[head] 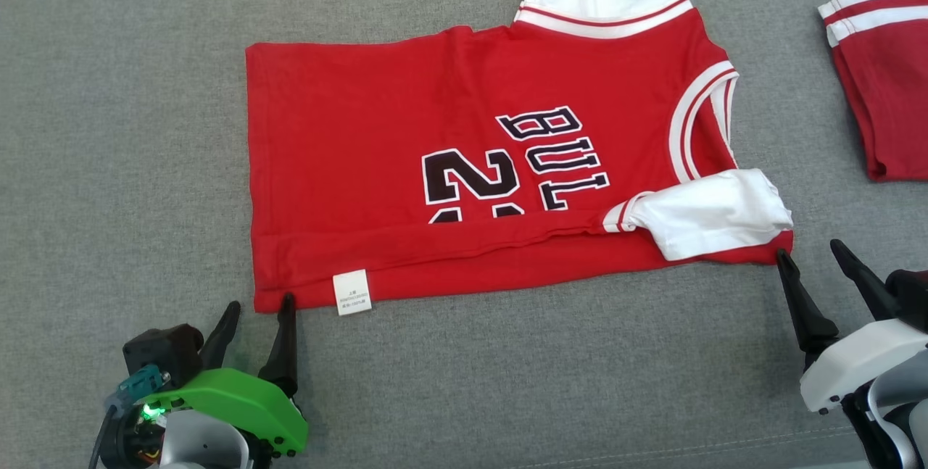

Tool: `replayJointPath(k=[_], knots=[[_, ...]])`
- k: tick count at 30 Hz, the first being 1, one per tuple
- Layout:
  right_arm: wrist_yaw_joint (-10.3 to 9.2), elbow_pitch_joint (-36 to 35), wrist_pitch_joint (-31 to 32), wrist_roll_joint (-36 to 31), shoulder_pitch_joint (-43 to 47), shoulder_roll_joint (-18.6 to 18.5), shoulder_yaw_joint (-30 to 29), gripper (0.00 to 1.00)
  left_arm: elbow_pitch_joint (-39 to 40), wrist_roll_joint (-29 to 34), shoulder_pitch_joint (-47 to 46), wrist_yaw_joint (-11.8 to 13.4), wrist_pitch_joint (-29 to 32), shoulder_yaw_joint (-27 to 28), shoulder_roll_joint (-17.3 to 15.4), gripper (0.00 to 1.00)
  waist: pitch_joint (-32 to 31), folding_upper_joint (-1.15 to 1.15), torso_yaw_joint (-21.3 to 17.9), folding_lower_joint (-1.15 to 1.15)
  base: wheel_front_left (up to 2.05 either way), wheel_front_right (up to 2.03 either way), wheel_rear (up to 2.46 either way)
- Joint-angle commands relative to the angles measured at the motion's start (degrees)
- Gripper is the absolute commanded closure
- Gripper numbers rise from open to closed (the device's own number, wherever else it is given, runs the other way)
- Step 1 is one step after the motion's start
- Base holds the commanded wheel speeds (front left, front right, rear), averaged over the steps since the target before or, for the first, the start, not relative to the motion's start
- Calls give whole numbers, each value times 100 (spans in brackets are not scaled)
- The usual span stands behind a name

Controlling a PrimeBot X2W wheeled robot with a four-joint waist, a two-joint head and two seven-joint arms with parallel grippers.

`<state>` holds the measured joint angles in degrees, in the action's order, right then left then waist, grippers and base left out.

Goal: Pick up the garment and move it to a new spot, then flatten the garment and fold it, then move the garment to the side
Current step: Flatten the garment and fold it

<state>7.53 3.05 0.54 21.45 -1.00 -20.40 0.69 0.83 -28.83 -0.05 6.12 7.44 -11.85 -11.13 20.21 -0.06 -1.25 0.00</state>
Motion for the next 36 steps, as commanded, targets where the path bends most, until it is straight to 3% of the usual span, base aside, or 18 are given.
replayJointPath(k=[1, 19, 33, 34, 35, 36], knots=[[-10, 49, 40, -72, -99, -2, -14, 0, -57, 26, -113, 13, 3, 11, -37, 0, 77, 6, -5, 0, 0, 0, 0], [-10, 883, 186, 147, -780, 103, 367, 0, -711, -154, -565, -131, 55, -135, 80, 0, 189, 6, 12, 0, 0, 0, 0], [-10, 1046, 250, 364, -793, -18, 544, 1, -653, -288, -255, -216, 286, -323, 72, 0, 198, 6, 47, 0, 0, 0, 0], [-10, 1047, 262, 379, -800, -20, 566, 31, -665, -282, -262, -222, 298, -337, 66, 14, 203, 6, 45, 0, 0, 0, 0], [-10, 1046, 271, 390, -813, -19, 600, 60, -679, -274, -286, -235, 302, -355, 65, 51, 206, 6, 44, 0, 0, 0, 0], [-9, 1040, 273, 428, -830, -11, 644, 93, -698, -274, -327, -242, 303, -371, 68, 67, 206, 6, 43, 0, 0, 0, 0]])
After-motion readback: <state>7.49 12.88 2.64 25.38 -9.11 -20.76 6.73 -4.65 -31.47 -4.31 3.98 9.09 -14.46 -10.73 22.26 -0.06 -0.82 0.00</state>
